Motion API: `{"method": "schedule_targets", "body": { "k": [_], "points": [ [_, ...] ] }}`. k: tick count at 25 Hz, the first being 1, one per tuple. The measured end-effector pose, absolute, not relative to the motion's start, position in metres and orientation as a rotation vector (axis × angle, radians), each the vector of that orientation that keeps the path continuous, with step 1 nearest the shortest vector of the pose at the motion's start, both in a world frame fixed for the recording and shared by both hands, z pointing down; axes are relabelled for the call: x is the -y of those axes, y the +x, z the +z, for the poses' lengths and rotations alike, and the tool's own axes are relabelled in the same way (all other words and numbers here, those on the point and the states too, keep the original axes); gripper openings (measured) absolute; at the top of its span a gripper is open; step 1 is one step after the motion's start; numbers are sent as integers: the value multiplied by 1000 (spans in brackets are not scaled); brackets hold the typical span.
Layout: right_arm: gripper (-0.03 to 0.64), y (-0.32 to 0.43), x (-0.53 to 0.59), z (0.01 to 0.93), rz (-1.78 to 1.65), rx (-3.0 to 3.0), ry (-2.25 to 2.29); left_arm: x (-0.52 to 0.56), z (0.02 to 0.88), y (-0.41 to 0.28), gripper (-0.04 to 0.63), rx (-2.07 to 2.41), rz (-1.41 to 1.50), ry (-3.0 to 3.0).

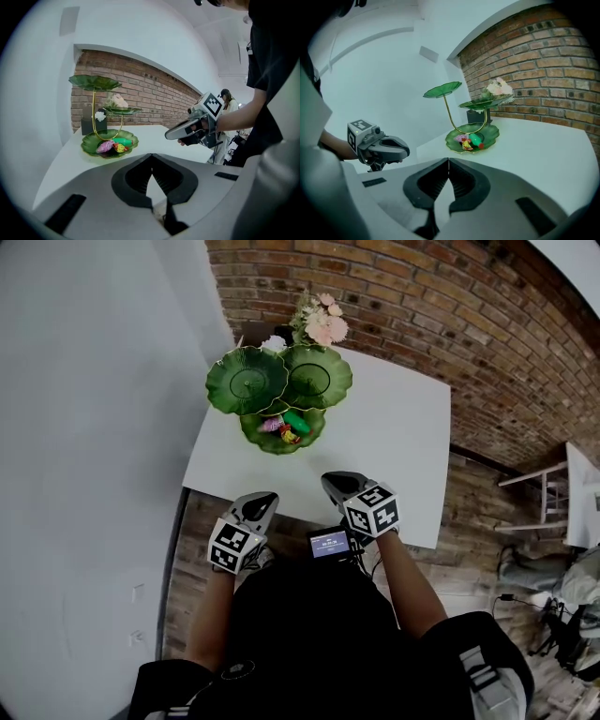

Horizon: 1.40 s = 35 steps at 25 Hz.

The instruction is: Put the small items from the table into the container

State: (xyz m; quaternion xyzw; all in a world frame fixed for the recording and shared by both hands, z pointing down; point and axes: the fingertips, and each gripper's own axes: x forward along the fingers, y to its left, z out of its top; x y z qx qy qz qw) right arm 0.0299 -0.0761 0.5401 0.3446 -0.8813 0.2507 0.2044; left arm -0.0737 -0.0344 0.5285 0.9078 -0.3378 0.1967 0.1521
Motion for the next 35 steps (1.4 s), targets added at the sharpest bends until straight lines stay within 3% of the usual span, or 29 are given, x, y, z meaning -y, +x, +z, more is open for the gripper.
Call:
{"method": "schedule_targets", "body": {
  "k": [35],
  "points": [
    [17,38,65,539,611,2459,954,32,533,-69,11,954,567,2593]
  ]
}}
